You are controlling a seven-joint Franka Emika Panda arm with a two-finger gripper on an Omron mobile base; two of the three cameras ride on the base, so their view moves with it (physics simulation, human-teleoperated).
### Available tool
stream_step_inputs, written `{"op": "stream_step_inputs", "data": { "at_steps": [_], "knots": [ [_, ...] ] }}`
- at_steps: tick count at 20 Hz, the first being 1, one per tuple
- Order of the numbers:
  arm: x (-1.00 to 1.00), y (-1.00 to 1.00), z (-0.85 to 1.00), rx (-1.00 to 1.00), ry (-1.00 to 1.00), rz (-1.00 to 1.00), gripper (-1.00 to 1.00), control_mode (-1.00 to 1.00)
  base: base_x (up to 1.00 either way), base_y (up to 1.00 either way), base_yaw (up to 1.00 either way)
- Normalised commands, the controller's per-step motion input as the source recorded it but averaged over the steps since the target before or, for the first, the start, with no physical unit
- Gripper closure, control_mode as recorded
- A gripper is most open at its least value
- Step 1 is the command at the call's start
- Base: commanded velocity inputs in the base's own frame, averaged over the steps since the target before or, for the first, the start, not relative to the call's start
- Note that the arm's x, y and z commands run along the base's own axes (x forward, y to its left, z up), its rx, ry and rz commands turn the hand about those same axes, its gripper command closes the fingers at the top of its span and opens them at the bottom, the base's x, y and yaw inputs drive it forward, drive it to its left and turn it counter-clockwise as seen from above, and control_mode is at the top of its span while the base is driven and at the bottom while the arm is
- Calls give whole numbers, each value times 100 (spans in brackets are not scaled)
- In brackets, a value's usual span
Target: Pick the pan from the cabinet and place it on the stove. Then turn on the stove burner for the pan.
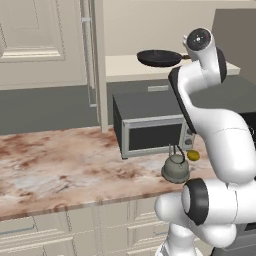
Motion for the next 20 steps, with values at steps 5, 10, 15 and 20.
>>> {"op": "stream_step_inputs", "data": {
  "at_steps": [5,10,15,20],
  "knots": [
    [7,0,0,0,0,0,-100,-100,0,0,0],
    [9,0,0,0,0,0,-100,-100,0,0,0],
    [13,-2,0,0,0,0,-100,-100,0,0,0],
    [23,-15,0,0,0,0,-100,-100,0,0,0]
  ]
}}
